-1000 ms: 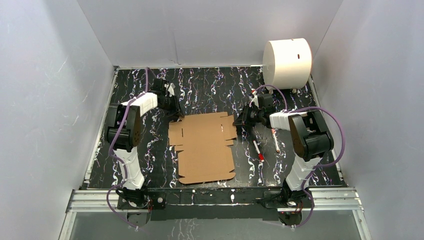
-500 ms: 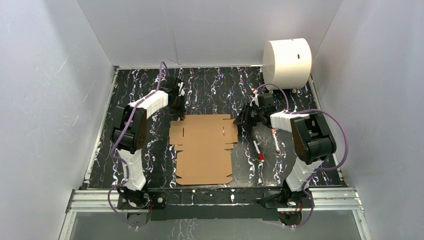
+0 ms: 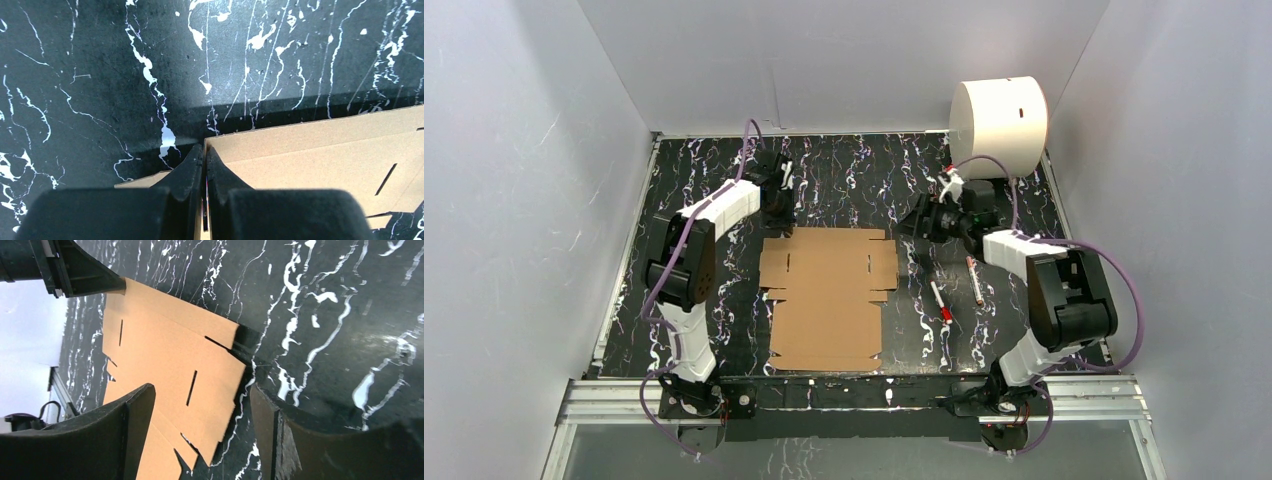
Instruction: Fold the paper box
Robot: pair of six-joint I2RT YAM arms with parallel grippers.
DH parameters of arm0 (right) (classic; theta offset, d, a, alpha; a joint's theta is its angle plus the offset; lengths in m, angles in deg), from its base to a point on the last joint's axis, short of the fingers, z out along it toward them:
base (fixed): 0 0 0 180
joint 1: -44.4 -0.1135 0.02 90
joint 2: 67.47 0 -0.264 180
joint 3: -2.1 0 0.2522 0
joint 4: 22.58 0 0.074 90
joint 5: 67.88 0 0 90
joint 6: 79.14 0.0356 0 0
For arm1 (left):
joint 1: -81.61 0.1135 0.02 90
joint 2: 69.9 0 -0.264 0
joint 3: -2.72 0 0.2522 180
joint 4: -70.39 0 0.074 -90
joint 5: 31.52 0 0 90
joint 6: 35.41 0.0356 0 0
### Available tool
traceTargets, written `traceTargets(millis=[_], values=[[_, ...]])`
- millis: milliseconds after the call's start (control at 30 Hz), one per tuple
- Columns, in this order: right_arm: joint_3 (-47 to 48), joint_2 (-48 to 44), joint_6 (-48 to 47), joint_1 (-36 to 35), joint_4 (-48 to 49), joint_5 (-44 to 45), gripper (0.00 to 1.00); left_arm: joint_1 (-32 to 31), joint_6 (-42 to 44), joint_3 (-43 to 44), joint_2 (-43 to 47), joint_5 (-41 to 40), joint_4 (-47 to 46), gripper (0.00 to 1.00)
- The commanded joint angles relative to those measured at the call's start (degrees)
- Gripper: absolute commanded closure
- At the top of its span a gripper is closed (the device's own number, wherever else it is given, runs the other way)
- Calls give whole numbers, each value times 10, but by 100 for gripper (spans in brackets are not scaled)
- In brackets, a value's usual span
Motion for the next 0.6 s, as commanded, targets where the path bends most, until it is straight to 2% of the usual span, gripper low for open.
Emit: traceTargets(millis=[0,133,333,567], values=[[-59,-6,67,60,171,-123,20,-1,11,-6,56,6,3,100],[-59,36,94,69,212,-156,19,-1,11,-10,64,12,1,100],[-55,84,130,66,271,-137,21,-2,8,-15,71,20,-8,100],[-9,154,141,37,295,-123,28,-2,12,-17,76,21,-11,100]])
